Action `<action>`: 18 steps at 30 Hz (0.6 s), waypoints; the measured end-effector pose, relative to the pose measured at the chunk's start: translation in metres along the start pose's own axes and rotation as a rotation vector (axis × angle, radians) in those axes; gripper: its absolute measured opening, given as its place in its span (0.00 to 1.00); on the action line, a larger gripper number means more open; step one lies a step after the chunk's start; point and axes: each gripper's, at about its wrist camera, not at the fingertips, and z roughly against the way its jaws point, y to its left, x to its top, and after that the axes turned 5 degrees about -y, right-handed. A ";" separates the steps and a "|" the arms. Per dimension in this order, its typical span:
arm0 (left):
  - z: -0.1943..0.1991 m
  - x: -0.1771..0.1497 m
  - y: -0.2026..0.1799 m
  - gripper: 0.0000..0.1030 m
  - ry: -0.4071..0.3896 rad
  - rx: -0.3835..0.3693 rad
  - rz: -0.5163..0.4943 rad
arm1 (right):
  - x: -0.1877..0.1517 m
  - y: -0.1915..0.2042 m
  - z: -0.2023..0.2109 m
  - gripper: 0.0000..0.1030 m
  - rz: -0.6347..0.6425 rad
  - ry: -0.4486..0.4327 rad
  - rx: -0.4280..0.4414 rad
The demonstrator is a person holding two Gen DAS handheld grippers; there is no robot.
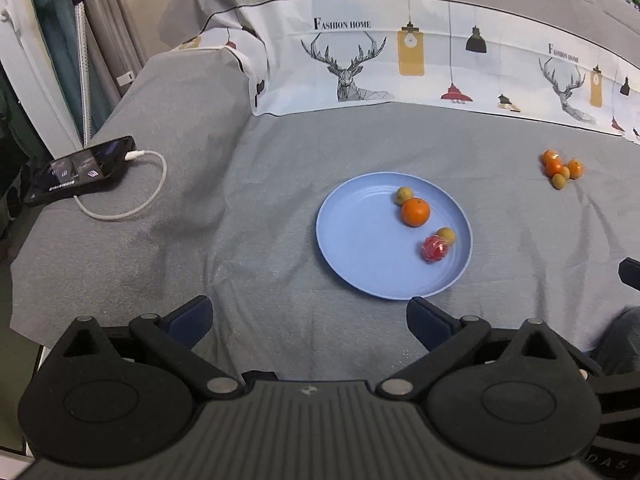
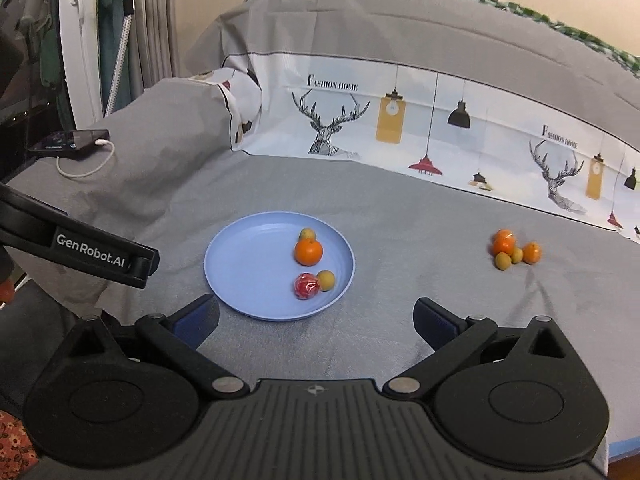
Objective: Organize fruits
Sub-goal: 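Withdraw both open tools from the blue plate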
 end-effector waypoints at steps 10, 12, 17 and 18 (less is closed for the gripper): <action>0.019 -0.004 -0.007 1.00 -0.029 0.003 -0.029 | -0.001 0.000 0.018 0.99 -0.011 -0.044 -0.006; 0.019 -0.004 -0.007 1.00 -0.031 0.004 -0.030 | -0.001 0.000 0.019 0.99 -0.010 -0.045 -0.005; 0.019 -0.005 -0.007 1.00 -0.027 -0.002 -0.036 | -0.002 -0.001 0.019 0.99 -0.014 -0.042 -0.006; 0.019 -0.005 -0.007 1.00 -0.027 -0.003 -0.037 | -0.002 -0.001 0.018 0.99 -0.016 -0.039 -0.007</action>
